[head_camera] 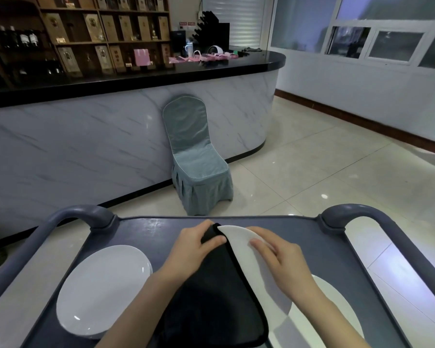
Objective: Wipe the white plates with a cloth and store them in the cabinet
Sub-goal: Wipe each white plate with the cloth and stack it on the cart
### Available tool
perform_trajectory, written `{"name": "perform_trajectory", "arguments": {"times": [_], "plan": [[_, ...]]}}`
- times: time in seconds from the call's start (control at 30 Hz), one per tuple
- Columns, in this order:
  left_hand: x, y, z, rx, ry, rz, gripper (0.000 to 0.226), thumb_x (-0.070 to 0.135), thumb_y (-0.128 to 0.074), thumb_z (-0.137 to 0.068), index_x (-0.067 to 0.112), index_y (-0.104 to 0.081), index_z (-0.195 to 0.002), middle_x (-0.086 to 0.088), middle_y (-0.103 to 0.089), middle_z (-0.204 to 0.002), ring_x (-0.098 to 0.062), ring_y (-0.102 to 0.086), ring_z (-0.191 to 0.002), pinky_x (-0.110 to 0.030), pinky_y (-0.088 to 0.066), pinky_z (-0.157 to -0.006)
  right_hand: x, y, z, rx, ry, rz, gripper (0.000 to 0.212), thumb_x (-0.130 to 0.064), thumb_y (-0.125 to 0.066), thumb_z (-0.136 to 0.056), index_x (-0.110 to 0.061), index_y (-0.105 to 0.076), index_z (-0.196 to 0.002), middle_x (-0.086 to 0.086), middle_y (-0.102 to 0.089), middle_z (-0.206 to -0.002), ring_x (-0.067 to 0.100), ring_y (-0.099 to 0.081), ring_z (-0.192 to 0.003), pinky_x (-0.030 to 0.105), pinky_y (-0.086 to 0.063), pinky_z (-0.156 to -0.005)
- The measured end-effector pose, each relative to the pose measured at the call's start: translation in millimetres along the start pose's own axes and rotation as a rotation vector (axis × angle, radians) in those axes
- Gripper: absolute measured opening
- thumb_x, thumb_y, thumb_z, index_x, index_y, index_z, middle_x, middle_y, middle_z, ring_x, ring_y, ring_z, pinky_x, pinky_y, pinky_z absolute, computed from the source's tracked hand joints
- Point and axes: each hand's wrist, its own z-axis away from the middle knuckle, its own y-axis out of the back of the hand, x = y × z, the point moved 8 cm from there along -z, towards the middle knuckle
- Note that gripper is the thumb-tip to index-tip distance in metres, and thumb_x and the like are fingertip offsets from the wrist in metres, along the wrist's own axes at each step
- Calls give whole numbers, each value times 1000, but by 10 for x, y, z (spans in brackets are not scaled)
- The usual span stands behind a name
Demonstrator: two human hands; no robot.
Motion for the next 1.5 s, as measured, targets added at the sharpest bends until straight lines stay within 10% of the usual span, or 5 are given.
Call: {"name": "perform_trajectory", "arguments": {"times": [0.47,0.8,1.07,1.37,1.5], "plan": [[-255,114,368,310,272,389,9,15,-65,-92,16,-69,-84,1,-73,-79,-10,-63,-75,-22,-51,-71,51,165,17,167,-60,-239,26,-21,-57,-99,-42,-70,-108,-31,-69,-108,-13,-60,-105,1,-40,-83],[71,-39,88,-102,77,59,16,27,-73,-85,20,-64,-74,9,-60,-65,3,-50,-61,-11,-39,-60,-145,-186,-55,-159,27,-17,21,-38,-54,-96,-55,-62,-106,-40,-65,-107,-16,-60,-102,1,-38,-85],[-385,49,459,344,455,487,21,23,-61,-95,7,-68,-83,-9,-71,-78,-6,-61,-68,-20,-51,-62,156,122,98,312,-189,-359,24,-19,-58,-99,-36,-72,-105,-25,-72,-105,-9,-63,-101,2,-43,-79],[209,-19,70,-97,22,58,32,25,-76,-83,44,-61,-62,21,-58,-58,6,-50,-58,-10,-36,-57,-101,-49,-65,-154,18,-60,19,-29,-59,-98,-36,-71,-110,-30,-70,-107,-9,-63,-104,7,-42,-86],[63,18,62,30,115,174,14,24,-75,-83,20,-67,-73,12,-60,-63,0,-51,-62,-16,-41,-58,-121,111,-133,-72,7,-73,22,-26,-61,-97,-45,-69,-105,-33,-69,-104,-12,-62,-102,5,-40,-85]]}}
